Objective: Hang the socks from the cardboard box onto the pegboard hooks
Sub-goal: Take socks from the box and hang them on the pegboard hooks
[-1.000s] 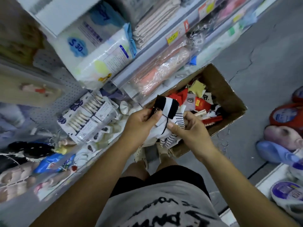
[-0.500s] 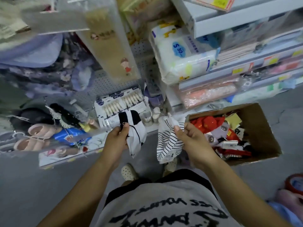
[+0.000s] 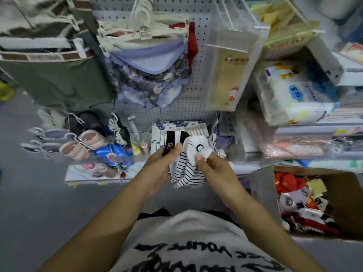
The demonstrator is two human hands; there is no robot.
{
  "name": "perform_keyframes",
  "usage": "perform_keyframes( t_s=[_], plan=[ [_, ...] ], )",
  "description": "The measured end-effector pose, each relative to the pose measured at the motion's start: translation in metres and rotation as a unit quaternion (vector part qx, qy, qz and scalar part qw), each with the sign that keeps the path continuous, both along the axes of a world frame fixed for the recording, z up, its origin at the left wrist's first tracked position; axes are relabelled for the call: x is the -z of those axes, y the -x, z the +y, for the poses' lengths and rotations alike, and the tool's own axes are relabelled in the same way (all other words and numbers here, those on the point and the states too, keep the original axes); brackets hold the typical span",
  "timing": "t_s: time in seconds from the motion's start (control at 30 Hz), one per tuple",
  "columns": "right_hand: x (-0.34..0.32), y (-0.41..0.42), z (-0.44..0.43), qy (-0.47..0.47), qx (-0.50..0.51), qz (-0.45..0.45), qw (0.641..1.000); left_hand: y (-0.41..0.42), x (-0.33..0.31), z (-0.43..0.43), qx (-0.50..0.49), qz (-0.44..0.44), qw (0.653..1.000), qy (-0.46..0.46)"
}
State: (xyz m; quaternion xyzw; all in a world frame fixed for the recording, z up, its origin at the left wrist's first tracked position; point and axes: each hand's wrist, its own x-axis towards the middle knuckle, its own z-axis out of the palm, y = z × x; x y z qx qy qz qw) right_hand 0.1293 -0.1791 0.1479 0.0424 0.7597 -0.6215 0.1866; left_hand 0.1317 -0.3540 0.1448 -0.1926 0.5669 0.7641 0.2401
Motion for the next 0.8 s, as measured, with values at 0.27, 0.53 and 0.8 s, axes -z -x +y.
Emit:
perform_keyframes(
  t_s=[0.27, 0.53, 0.8],
  plan=[
    [-0.005, 0.000, -0.033, 0.045, 0.066, 0.027, 0.996, 0.003, 0.000, -0.046, -0.079, 0.094, 0.992, 0.034],
    [-0.015, 0.012, -0.045, 0.128, 0.082, -0.012, 0.988, 0.005, -0.004, -0.060, -0.039, 0.097, 0.994, 0.018],
    [-0.029, 0.020, -0.034, -0.096, 0.123, 0.242, 0.958, 0.010, 0.011, -0.070, -0.078, 0.117, 0.987, 0.079]
  ],
)
